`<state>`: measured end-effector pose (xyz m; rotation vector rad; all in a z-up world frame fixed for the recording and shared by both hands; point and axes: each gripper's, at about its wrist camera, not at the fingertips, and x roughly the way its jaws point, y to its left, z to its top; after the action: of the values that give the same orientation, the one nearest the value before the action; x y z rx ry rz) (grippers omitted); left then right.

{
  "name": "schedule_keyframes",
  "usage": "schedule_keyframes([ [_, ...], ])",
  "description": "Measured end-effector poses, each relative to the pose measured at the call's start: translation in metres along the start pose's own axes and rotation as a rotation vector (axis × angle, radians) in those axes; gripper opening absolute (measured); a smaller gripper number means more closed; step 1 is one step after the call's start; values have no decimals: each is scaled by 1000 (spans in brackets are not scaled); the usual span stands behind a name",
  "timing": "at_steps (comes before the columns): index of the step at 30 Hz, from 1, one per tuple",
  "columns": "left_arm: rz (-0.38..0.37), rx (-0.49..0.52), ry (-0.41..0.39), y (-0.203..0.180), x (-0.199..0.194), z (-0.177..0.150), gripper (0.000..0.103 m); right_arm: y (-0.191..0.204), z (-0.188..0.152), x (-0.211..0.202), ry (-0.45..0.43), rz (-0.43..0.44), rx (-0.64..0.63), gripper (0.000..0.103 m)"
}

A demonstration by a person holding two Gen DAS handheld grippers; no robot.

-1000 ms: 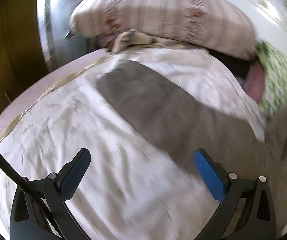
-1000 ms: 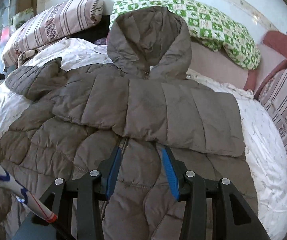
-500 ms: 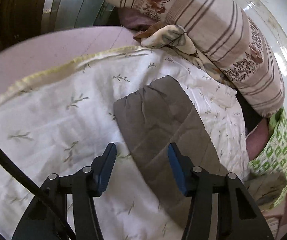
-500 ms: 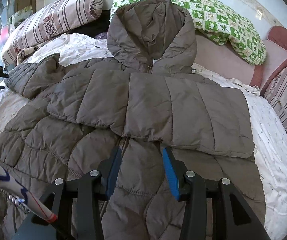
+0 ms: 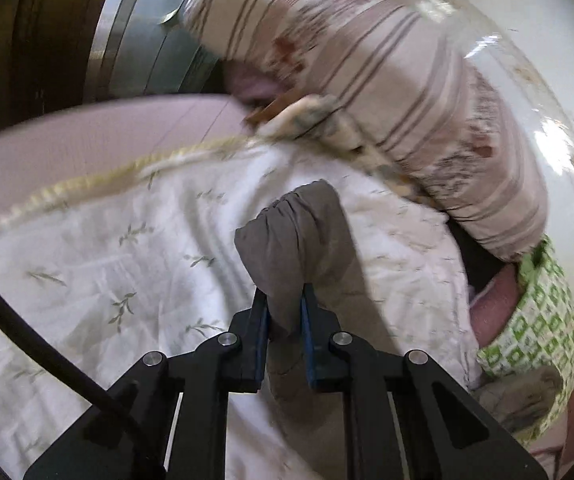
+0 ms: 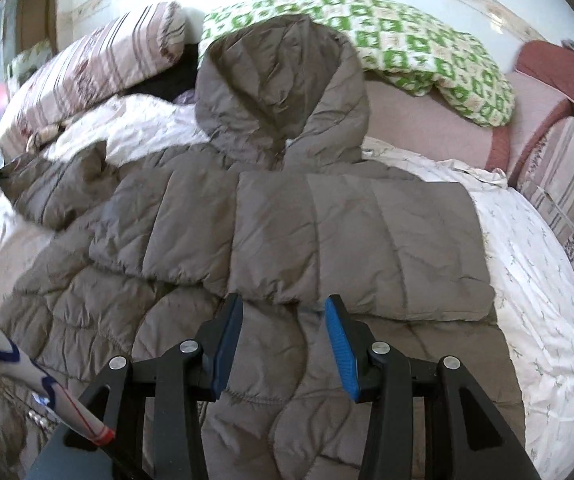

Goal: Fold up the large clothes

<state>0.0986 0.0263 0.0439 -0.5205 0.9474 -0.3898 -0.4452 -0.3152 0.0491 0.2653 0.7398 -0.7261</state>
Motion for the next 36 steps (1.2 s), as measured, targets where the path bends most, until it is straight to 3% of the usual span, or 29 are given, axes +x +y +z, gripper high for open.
schedule_keyframes([
  [9, -115, 232, -93, -124, -122, -11, 14, -51, 9, -14, -48, -65, 166, 47],
  [15, -234, 411, -104, -233, -194, -68, 14, -97, 7, -23, -54, -94, 298, 47],
  [19, -322, 533, -68, -300, -221, -136, 14, -123, 4, -35, -85, -115, 349, 47],
  [23, -394, 595, 8, -346, -215, -210, 14, -148, -2, -46, -104, -134, 397, 47],
  [28, -420, 680, 151, -382, -184, -323, 14, -181, -9, -55, -118, -156, 471, 47],
  [32, -377, 752, 253, -388, -142, -407, 14, -198, -11, -57, -113, -153, 507, 47],
  [36, -295, 798, 357, -379, -95, -471, 14, -206, -11, -59, -116, -143, 521, 47],
])
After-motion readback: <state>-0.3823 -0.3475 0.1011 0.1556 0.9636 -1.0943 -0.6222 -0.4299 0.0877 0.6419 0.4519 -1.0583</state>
